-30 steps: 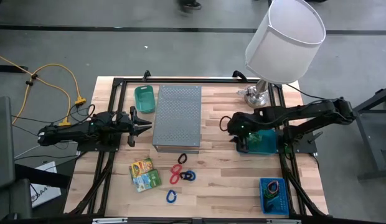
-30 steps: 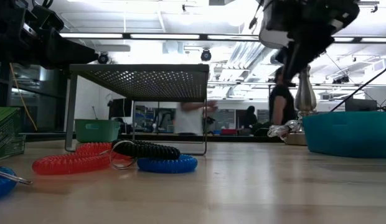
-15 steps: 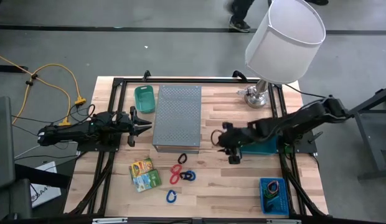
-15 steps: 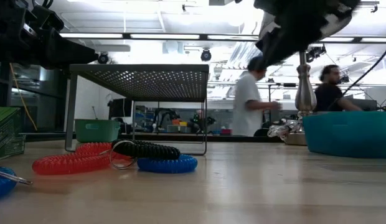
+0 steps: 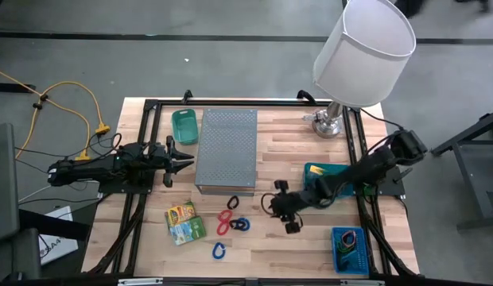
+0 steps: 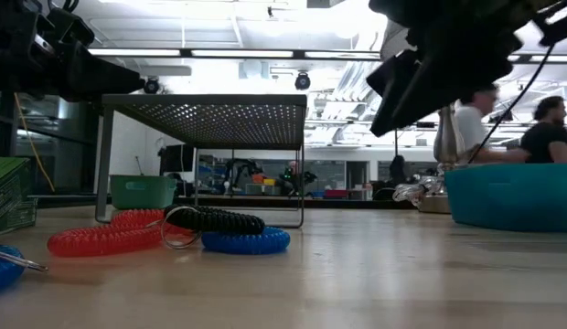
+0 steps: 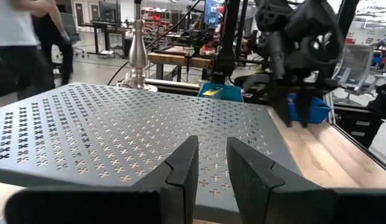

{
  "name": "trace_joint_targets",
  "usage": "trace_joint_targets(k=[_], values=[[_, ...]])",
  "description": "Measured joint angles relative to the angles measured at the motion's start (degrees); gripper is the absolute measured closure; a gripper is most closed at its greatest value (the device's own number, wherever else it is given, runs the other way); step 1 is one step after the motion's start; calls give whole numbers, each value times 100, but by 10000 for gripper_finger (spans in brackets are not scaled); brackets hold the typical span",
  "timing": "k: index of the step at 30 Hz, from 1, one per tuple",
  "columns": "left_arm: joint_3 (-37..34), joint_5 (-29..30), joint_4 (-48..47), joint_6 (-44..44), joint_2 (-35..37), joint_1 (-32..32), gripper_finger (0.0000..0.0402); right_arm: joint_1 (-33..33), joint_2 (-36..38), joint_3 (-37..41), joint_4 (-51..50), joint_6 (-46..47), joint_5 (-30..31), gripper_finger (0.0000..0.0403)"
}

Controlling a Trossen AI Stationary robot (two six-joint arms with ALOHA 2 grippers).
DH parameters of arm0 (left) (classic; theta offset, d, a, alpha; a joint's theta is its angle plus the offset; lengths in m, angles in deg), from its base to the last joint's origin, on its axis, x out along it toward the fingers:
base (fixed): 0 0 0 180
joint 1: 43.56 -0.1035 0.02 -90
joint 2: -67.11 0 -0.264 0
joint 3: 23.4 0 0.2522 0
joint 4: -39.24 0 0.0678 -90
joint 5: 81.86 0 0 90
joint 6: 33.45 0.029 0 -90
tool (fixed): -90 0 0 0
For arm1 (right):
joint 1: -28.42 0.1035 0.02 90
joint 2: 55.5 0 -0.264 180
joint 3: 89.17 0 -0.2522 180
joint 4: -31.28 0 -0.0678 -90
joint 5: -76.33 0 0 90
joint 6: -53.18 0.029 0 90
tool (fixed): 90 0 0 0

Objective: Pick & Place Office Desk Supplies
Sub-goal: Put the bottom crayon box into the blue bin

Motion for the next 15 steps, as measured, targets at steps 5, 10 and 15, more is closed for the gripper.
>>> trace_joint_targets(k=[5,10,15], values=[[0,2,0,0,0,0,323,450,-230,-2,712,2,383,270],[0,2,0,0,0,-1,323,848,-406,-3,1397,0,1069,270],[0,1,0,0,0,-1,323,1007,-614,-8,1640,1,1258,270]])
